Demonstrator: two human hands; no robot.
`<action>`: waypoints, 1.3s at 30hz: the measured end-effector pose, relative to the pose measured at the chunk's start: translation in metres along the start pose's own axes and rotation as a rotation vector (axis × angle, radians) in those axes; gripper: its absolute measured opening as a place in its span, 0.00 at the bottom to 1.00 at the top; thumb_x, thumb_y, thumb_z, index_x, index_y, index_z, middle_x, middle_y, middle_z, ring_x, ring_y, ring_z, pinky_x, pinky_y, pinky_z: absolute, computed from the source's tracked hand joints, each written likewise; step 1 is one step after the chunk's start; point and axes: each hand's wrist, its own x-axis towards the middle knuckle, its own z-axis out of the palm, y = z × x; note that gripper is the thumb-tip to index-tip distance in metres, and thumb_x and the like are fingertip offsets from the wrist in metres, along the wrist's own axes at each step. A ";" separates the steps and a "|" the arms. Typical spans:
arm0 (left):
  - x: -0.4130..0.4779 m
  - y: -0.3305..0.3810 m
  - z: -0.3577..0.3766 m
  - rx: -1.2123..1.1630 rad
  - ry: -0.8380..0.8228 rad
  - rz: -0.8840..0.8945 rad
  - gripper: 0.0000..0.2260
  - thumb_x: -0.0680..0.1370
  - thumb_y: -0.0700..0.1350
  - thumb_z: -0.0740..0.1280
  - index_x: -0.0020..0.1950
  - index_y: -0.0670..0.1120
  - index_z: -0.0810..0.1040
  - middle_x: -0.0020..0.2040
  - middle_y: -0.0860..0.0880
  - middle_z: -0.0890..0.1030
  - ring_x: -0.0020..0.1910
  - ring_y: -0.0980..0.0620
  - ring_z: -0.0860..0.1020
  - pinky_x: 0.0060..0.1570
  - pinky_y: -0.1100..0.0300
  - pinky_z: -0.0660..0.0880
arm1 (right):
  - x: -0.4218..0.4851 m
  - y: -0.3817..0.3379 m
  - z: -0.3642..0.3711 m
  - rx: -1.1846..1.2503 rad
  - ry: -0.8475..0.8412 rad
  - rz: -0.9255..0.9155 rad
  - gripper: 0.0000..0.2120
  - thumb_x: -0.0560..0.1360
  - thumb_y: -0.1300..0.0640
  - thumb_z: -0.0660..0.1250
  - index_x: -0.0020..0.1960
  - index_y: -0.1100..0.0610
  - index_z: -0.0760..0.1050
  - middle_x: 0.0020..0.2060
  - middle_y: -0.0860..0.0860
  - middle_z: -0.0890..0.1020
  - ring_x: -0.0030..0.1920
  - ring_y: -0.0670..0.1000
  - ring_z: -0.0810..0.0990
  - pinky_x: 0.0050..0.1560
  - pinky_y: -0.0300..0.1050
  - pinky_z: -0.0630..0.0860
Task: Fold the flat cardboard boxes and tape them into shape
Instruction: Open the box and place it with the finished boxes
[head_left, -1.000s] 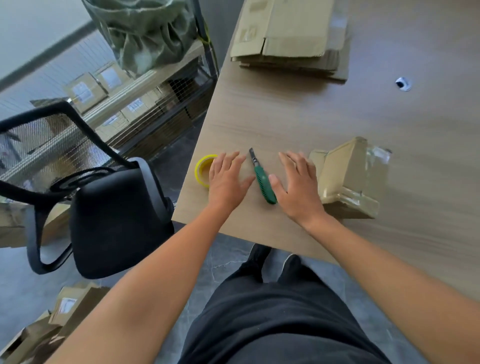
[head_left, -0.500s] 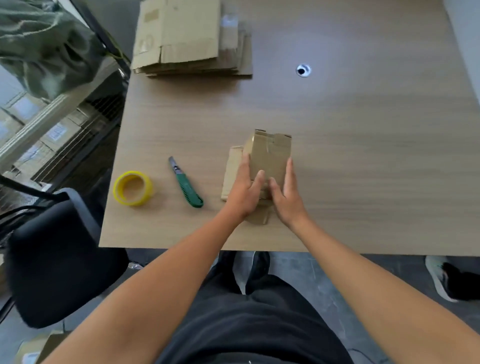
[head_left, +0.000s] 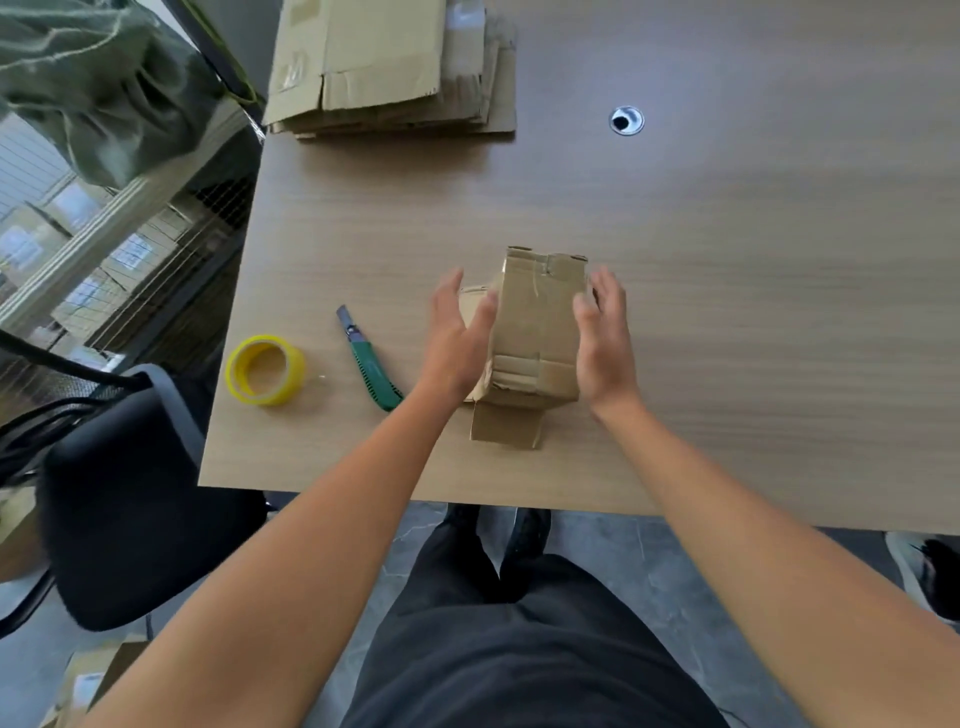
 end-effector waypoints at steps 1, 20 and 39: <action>0.010 0.008 0.001 0.020 0.003 0.068 0.30 0.83 0.57 0.59 0.82 0.48 0.56 0.81 0.49 0.58 0.79 0.53 0.57 0.75 0.59 0.54 | 0.013 -0.008 0.002 -0.046 -0.030 -0.025 0.32 0.82 0.46 0.58 0.82 0.57 0.54 0.80 0.51 0.60 0.79 0.45 0.59 0.77 0.38 0.56; 0.052 0.010 0.016 0.032 -0.174 0.070 0.20 0.86 0.45 0.58 0.78 0.45 0.62 0.73 0.44 0.69 0.71 0.48 0.69 0.74 0.55 0.63 | 0.060 -0.002 0.018 -0.111 -0.215 0.229 0.22 0.85 0.45 0.57 0.75 0.52 0.61 0.69 0.54 0.76 0.67 0.53 0.76 0.72 0.57 0.70; 0.010 0.021 0.039 0.361 -0.011 0.003 0.12 0.79 0.48 0.54 0.61 0.47 0.68 0.53 0.49 0.73 0.51 0.43 0.74 0.48 0.49 0.68 | -0.039 0.014 -0.018 0.046 0.297 0.478 0.32 0.85 0.42 0.51 0.83 0.53 0.46 0.80 0.55 0.59 0.78 0.56 0.61 0.77 0.52 0.59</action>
